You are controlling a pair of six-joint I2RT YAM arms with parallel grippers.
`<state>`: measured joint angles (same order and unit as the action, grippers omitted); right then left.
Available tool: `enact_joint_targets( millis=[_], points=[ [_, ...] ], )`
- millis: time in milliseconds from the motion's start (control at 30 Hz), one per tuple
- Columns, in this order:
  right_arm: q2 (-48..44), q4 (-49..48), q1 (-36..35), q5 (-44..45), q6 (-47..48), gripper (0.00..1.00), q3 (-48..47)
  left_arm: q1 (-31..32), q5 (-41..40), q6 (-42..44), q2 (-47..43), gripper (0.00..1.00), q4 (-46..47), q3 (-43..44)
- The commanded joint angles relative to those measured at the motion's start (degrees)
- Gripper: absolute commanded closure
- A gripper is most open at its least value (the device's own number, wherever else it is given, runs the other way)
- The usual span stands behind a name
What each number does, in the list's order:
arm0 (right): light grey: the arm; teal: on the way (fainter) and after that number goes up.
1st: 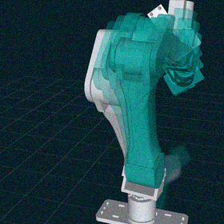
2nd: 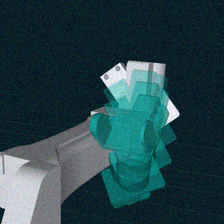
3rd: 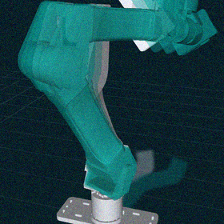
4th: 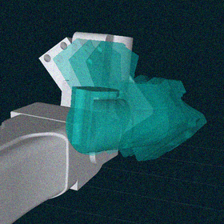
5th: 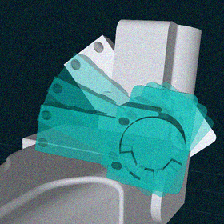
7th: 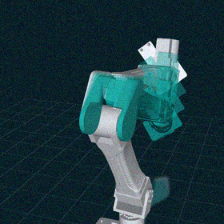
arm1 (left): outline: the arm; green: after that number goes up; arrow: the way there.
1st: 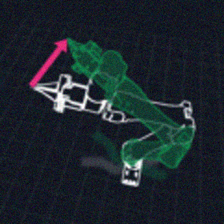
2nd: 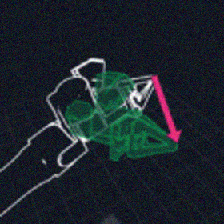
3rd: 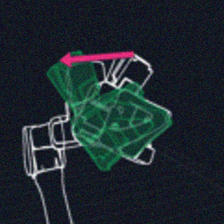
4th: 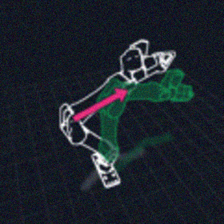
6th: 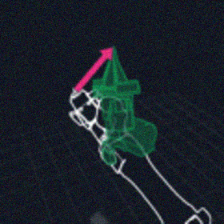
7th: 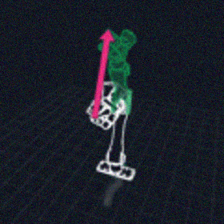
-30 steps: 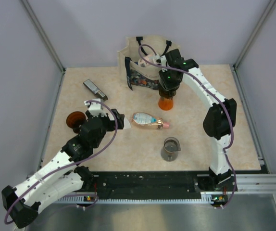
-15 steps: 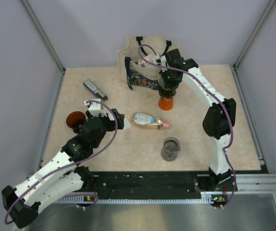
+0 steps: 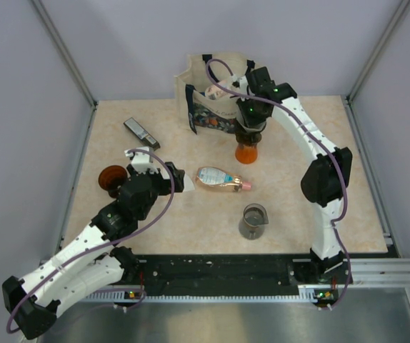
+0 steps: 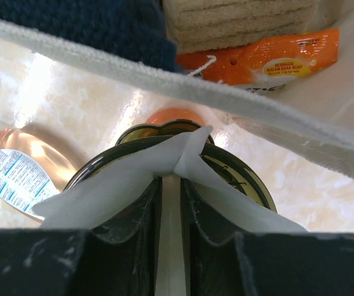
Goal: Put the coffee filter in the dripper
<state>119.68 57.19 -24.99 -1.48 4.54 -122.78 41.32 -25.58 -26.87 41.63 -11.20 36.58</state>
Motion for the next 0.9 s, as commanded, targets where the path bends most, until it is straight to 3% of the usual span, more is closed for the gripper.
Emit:
enact_joint_targets(
  millis=[0,200,533,867],
  points=[
    [-0.2,0.1,-0.4,0.8,0.3,0.81,-3.2,-0.2,-0.5,0.3,-1.0,0.01,1.0,0.2],
    [-0.6,0.2,-0.5,0.9,0.4,0.80,-3.8,-0.2,-0.6,0.3,-1.3,0.01,1.0,0.2],
    [-0.9,0.2,-1.0,1.2,0.4,0.59,-3.8,-0.2,-0.4,0.5,-1.2,0.01,1.0,0.2],
    [-2.3,0.1,-1.1,1.2,0.2,0.62,-4.1,-0.2,-0.3,0.6,-1.2,0.01,1.0,0.2]
  ],
)
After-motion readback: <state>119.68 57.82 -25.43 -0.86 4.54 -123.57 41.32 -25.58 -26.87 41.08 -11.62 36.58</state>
